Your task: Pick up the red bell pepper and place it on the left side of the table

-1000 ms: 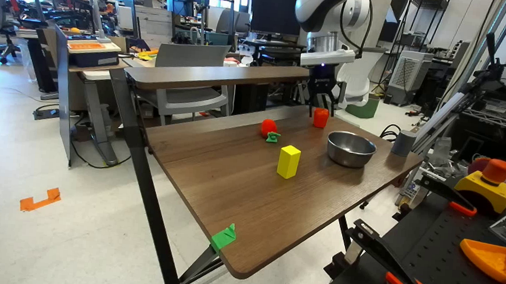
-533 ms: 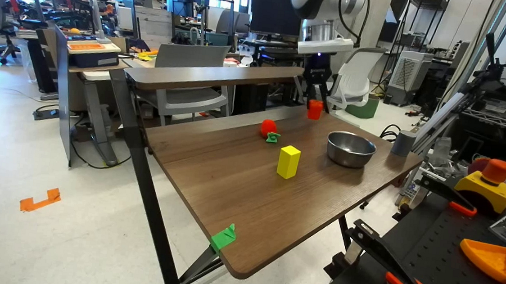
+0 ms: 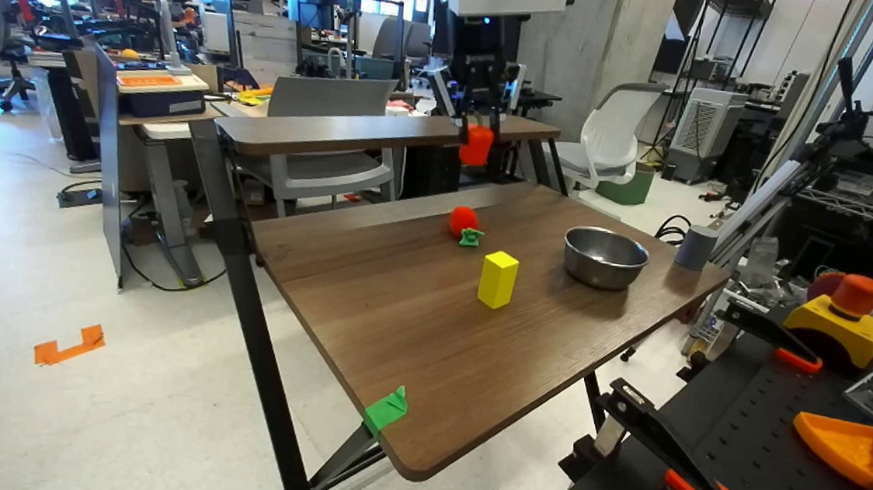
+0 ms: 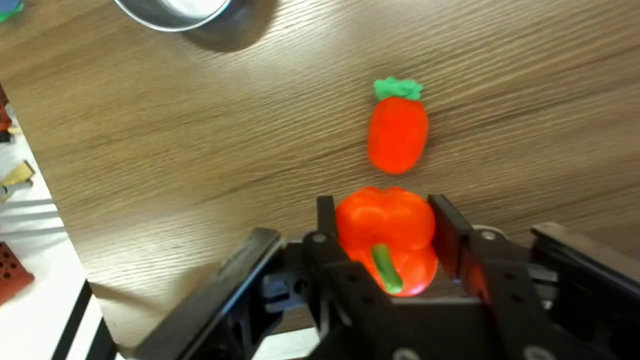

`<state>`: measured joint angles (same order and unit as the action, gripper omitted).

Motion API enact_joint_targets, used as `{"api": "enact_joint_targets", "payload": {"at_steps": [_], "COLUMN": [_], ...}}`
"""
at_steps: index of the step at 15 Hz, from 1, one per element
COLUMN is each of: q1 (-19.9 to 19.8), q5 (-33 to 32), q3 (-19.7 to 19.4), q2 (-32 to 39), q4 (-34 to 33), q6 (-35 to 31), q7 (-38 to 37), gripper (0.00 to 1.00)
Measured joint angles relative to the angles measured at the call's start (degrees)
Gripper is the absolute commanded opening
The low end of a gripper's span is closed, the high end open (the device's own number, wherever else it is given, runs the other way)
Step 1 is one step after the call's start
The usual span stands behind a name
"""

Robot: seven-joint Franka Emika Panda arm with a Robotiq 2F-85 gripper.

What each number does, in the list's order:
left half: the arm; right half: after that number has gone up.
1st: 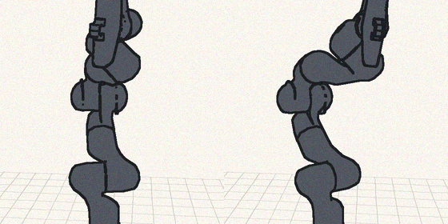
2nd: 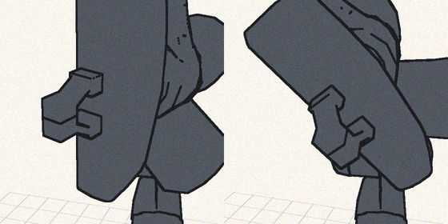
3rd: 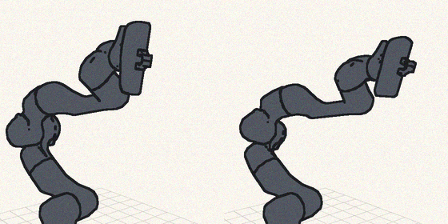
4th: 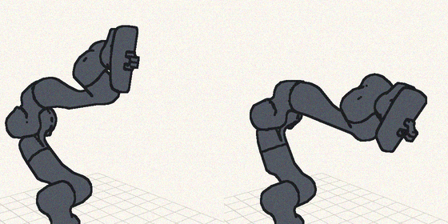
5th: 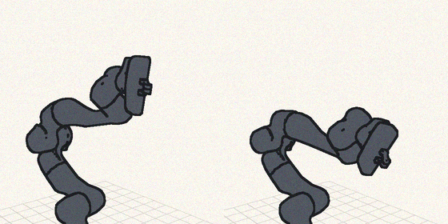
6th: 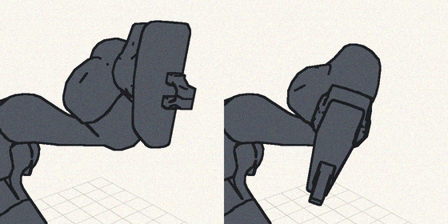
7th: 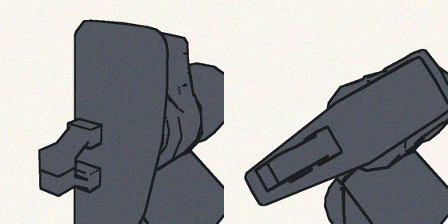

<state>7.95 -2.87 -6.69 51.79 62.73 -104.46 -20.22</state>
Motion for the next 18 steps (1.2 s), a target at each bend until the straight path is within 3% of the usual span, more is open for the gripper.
{"api": "enact_joint_targets", "payload": {"at_steps": [12, 18], "q1": [17.2, 18.5], "q5": [-9.1, -13.2], "q3": [11.4, 11.6], "q2": [-13.7, -13.8], "q4": [32.9, 39.8], "q6": [-11.5, -12.5], "q7": [2.8, 2.8], "gripper": [0.23, 0.23]}}
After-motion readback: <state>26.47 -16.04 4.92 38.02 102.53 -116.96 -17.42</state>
